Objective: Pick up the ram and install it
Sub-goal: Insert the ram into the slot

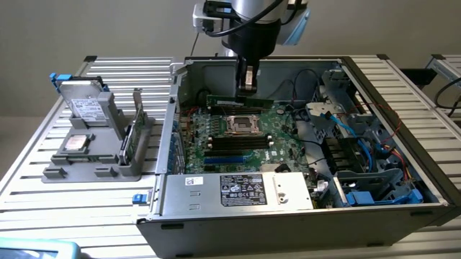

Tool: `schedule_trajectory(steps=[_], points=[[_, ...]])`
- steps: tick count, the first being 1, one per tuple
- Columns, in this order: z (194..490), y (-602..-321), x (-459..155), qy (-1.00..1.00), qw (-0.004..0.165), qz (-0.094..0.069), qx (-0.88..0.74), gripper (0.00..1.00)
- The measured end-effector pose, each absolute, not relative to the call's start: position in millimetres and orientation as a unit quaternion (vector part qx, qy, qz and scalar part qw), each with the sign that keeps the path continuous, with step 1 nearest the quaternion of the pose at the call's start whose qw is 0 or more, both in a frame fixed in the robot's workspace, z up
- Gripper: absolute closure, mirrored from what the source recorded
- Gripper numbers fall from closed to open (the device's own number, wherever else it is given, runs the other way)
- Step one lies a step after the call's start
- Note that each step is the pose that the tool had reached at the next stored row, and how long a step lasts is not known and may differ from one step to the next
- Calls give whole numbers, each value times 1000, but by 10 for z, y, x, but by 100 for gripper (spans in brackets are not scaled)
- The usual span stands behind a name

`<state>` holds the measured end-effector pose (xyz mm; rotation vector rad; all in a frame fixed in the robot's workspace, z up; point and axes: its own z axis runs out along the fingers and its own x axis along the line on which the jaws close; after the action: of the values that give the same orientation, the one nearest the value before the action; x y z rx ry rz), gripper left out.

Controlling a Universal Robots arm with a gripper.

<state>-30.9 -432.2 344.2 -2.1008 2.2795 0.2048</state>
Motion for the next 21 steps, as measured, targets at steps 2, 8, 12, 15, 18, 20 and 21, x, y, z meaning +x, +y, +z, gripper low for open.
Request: schedule_trajectory(steps=[2, 8, 12, 15, 18, 20, 21], points=[[3436, -4322, -309, 734, 17, 66, -676, 88], [3434, -4322, -309, 734, 17, 66, -676, 88], [3433, -4322, -308, 734, 17, 66, -676, 88], [3425, -4271, -309, 734, 8, 55, -677, 88], [3409, -4219, -309, 733, 1, 44, -679, 88], [3399, -4190, -308, 730, 4, 38, -682, 88], [3394, -4175, -309, 729, 6, 35, -684, 88]])
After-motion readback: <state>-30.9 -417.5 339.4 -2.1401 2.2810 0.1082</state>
